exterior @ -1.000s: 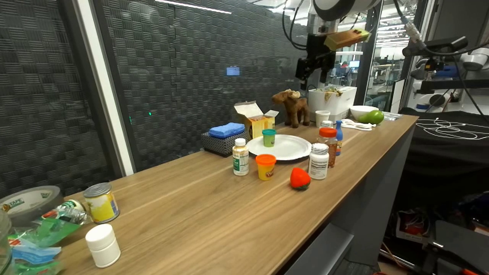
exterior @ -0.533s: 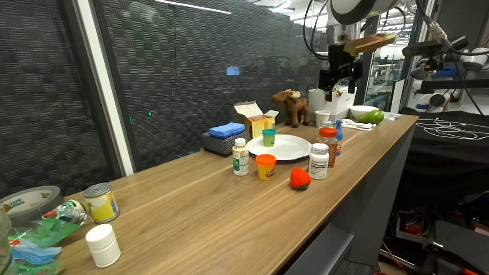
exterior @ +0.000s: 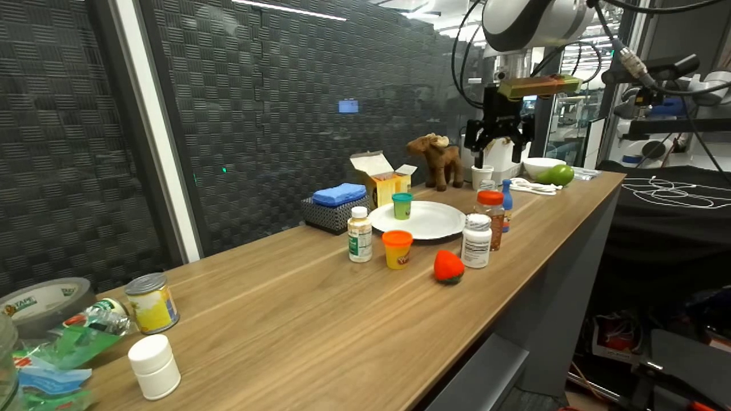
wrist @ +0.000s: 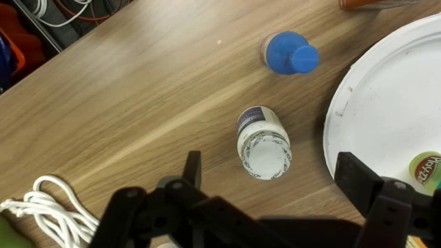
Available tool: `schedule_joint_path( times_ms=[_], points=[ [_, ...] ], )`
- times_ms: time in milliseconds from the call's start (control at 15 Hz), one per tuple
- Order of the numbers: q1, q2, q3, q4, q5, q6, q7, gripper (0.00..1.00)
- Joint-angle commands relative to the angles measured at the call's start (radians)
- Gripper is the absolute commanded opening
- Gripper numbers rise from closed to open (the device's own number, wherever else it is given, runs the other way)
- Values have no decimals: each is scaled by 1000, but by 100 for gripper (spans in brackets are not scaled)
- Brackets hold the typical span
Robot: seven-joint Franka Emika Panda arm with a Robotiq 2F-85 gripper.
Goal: Place the containers and strawberry on the counter onto the white plate
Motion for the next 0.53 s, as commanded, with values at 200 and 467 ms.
schedule_joint_path(
  times_ms=[200, 467],
  points=[
    [-30, 83, 1, 53, 97, 8, 11, 100],
    [-36, 112, 4, 74, 139, 2, 7, 75]
  ],
)
